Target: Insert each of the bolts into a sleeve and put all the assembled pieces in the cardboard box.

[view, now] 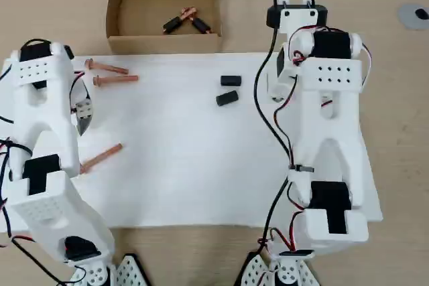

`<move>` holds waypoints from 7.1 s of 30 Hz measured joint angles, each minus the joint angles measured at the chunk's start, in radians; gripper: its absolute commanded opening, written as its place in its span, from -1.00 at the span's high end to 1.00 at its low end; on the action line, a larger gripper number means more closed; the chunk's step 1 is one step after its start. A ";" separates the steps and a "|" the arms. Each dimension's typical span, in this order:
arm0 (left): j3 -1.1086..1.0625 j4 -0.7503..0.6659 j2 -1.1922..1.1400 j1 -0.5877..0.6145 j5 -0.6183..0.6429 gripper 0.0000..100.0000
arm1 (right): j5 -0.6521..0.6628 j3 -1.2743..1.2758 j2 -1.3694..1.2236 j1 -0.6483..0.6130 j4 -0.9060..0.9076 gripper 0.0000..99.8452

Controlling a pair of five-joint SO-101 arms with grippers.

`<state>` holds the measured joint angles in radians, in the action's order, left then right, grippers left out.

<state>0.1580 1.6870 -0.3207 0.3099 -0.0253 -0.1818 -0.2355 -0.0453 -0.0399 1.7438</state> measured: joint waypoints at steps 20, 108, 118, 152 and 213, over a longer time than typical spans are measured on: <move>-0.608 0.017 0.732 0.068 -1.444 0.92 | 0.000 0.000 0.000 0.000 -0.020 0.50; -1.071 -0.707 0.783 -0.023 -1.471 0.98 | 0.000 0.000 0.000 0.000 -0.020 0.50; -0.836 -0.362 0.781 -0.072 -1.605 0.98 | 0.000 0.000 0.000 0.000 -0.009 0.50; -0.259 -0.130 0.351 -0.195 -1.102 0.68 | 0.000 0.009 0.000 0.051 -0.005 0.50; -0.612 -0.493 0.384 -0.026 1.293 0.68 | -0.002 0.071 0.000 0.008 -0.100 0.50</move>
<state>-0.4542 1.1945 0.0629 0.2839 1.2681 -0.1834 -0.1649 -0.0453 -0.0322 1.6441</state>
